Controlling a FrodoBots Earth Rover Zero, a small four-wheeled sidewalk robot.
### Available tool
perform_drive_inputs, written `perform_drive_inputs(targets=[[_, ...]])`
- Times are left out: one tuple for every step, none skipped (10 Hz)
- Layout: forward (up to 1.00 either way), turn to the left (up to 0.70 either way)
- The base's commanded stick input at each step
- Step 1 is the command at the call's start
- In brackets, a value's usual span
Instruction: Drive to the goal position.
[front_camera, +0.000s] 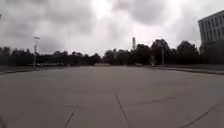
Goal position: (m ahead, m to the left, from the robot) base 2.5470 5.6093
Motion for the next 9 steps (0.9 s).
perform_drive_inputs(targets=[[0.7,0.0],[0.7,0.0],[0.7,0.0],[0.7,0.0],[0.7,0.02],[0.7,0.0],[0.7,0.0],[0.7,0.0],[0.7,0.0]])
